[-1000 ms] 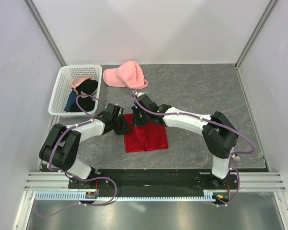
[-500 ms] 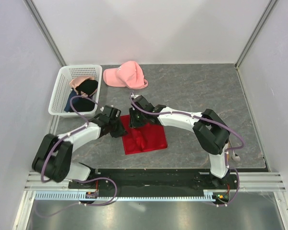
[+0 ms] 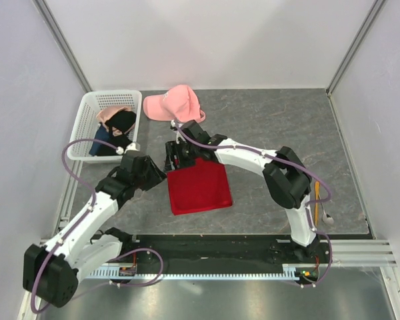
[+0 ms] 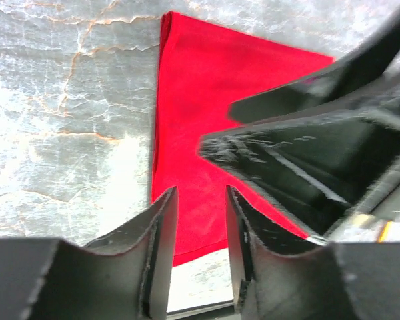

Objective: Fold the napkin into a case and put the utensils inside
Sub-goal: Smooth out the square-folded napkin at the center of the board.

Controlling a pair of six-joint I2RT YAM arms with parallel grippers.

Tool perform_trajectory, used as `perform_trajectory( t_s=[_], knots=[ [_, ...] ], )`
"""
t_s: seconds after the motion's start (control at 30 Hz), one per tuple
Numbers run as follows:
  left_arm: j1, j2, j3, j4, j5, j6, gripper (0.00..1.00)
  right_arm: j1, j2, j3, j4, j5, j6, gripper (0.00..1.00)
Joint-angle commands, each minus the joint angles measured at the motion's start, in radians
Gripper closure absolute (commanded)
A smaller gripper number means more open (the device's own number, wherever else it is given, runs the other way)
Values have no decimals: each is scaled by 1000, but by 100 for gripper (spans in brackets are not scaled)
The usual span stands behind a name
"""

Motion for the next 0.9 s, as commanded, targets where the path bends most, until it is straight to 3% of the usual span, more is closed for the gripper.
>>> perform_trajectory(
  t_s=[0.0,0.2,0.33,0.5,0.7,0.87],
  knots=[
    [20,127,90,-3,40,110,53,-52,-158,-82,-38,17,-71,31],
    [46,384,228,9,138,213,54,-95,-332,-328,-44,60,-124,33],
    [66,503,294,29,169,218,58,-94,-422,-498,-19,40,-99,66],
    [75,612,352,64,178,201,60,-94,-503,-661,69,34,-62,81],
    [78,661,392,68,187,204,60,-112,-568,-835,80,123,-56,89],
    [84,686,405,60,178,215,60,-117,-582,-872,79,151,-62,92]
  ],
)
